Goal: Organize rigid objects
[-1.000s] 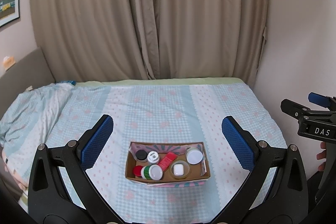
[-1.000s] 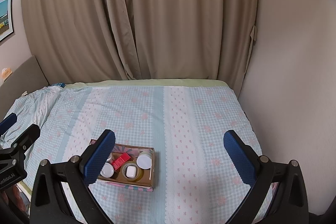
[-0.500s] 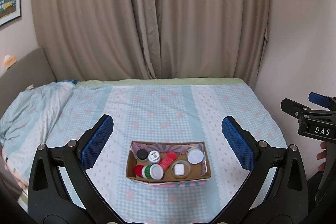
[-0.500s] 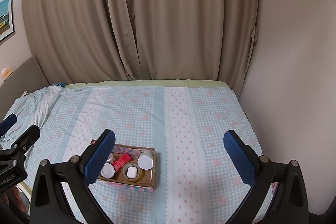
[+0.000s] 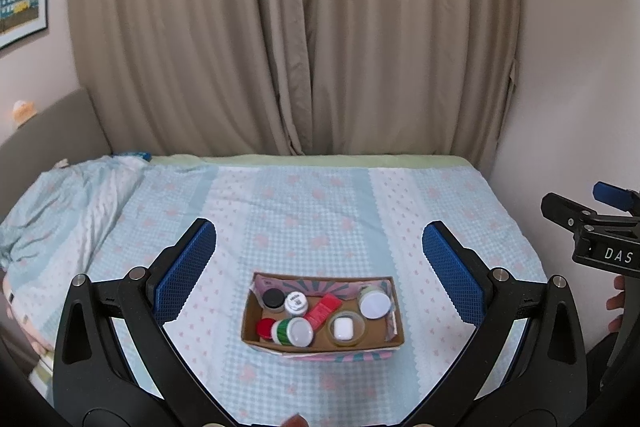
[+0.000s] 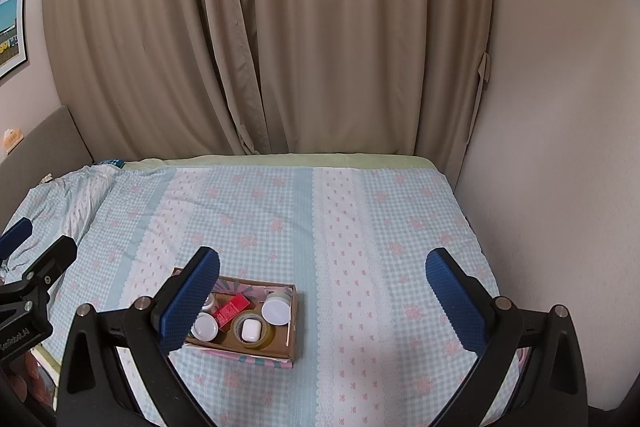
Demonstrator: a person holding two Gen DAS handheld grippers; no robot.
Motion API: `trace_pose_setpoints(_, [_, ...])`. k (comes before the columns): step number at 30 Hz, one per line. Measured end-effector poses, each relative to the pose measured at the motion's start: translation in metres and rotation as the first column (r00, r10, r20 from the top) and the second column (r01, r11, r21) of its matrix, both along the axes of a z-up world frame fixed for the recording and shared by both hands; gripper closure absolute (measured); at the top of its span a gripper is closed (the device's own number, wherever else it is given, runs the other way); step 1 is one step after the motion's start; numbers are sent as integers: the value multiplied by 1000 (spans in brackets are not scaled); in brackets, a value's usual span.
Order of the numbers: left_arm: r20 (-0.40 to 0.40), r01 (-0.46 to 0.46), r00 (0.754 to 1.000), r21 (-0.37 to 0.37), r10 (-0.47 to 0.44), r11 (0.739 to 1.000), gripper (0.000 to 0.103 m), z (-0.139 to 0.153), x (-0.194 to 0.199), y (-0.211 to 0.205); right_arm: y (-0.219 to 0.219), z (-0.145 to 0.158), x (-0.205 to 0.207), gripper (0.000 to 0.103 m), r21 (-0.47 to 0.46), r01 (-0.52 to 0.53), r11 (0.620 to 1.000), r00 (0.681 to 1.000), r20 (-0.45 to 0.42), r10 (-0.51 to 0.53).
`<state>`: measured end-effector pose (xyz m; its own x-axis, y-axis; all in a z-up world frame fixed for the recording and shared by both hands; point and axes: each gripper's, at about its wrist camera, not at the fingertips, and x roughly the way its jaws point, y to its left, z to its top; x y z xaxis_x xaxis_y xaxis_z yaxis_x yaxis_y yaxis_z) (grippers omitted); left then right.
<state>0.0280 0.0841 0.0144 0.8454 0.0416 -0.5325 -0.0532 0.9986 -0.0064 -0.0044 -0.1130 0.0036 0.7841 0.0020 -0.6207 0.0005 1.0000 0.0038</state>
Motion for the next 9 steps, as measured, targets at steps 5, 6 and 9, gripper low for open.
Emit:
trace_pose_setpoints(5, [49,-20,999,28,19,999,0,5,-7,-3,0,-1,1,0,0,-1,1000,1000,-1,1])
trace_pose_setpoints(6, [59,-22,998,30,20,999,0,6,-9,-3,0,-1,1,0,1,-1,1000,1000,-1,1])
trace_pose_setpoints(9, [84,-30,996,23,28,999,0,7,-12,-1,0,-1,0,0,1,-1,1000,1000,0,1])
